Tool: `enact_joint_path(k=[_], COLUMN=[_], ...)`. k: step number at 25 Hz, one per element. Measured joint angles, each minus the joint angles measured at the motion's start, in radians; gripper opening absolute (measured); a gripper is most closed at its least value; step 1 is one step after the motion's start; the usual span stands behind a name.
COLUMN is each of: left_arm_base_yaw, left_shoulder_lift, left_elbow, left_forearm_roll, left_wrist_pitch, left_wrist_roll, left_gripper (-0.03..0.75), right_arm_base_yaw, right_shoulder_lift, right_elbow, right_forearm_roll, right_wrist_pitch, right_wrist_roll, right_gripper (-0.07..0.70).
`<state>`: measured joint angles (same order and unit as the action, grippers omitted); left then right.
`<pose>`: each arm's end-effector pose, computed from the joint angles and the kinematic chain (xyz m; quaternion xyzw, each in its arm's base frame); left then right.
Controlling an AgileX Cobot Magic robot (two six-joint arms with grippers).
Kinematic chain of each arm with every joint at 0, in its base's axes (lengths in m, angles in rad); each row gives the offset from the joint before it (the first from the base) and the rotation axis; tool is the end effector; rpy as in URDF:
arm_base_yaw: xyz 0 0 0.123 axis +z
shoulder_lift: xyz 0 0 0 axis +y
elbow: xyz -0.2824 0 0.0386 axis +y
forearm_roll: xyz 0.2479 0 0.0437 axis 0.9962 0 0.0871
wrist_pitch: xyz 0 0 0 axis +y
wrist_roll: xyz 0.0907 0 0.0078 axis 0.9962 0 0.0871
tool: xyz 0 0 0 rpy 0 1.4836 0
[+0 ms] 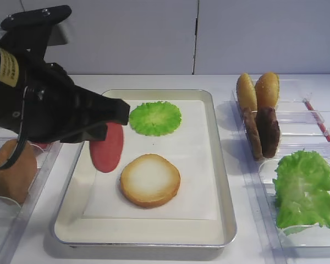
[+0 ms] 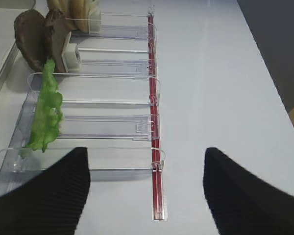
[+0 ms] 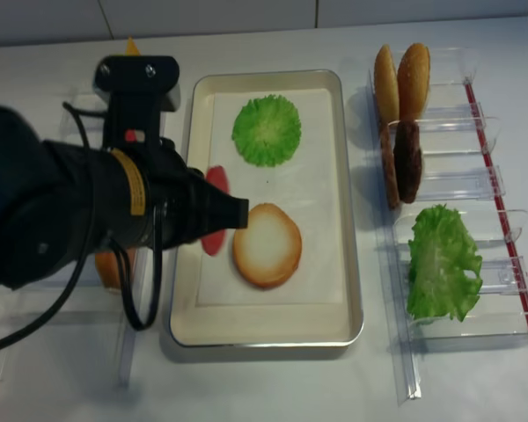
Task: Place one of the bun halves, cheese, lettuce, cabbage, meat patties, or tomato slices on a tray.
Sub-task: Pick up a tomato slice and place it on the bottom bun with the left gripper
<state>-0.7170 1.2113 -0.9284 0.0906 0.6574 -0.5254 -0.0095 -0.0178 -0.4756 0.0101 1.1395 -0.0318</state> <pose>0.1894 -0.1584 0.3053 0.1132 0.9288 -0.1729 0.3077 -0.0083 0.0009 0.2641 -0.0101 0.8746 -0.0050 0.4846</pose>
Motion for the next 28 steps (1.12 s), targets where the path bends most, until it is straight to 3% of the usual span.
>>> enact_joint_path(k=[3, 6, 8, 11, 13, 20, 28], left_arm_base_yaw=[0.077, 0.180, 0.257, 0.370, 0.423, 0.454, 0.454], left_shoulder_lift=[0.000, 0.000, 0.000, 0.016, 0.058, 0.247, 0.362], left_elbow=[0.023, 0.060, 0.084, 0.133, 0.155, 0.166, 0.166], left_forearm_roll=[-0.257, -0.543, -0.772, -1.154, -1.330, -1.498, -1.541], left_wrist_pitch=[-0.052, -0.058, -0.049, 0.017, 0.080, 0.217, 0.233], left_wrist_roll=[0.222, 0.496, 0.734, 1.092, 1.233, 1.347, 1.368], left_gripper=[0.074, 0.074, 0.074, 0.074, 0.074, 0.074, 0.074], right_arm_base_yaw=[0.000, 0.000, 0.000, 0.000, 0.000, 0.000, 0.000], right_shoulder_lift=[0.000, 0.000, 0.000, 0.000, 0.000, 0.000, 0.000], right_elbow=[0.000, 0.000, 0.000, 0.000, 0.000, 0.000, 0.000], right_forearm_roll=[0.000, 0.000, 0.000, 0.000, 0.000, 0.000, 0.000], right_wrist_pitch=[0.000, 0.000, 0.000, 0.000, 0.000, 0.000, 0.000], right_wrist_roll=[0.000, 0.000, -0.002, -0.006, -0.006, -0.005, -0.001], right_gripper=[0.502, 0.502, 0.502, 0.502, 0.502, 0.502, 0.502])
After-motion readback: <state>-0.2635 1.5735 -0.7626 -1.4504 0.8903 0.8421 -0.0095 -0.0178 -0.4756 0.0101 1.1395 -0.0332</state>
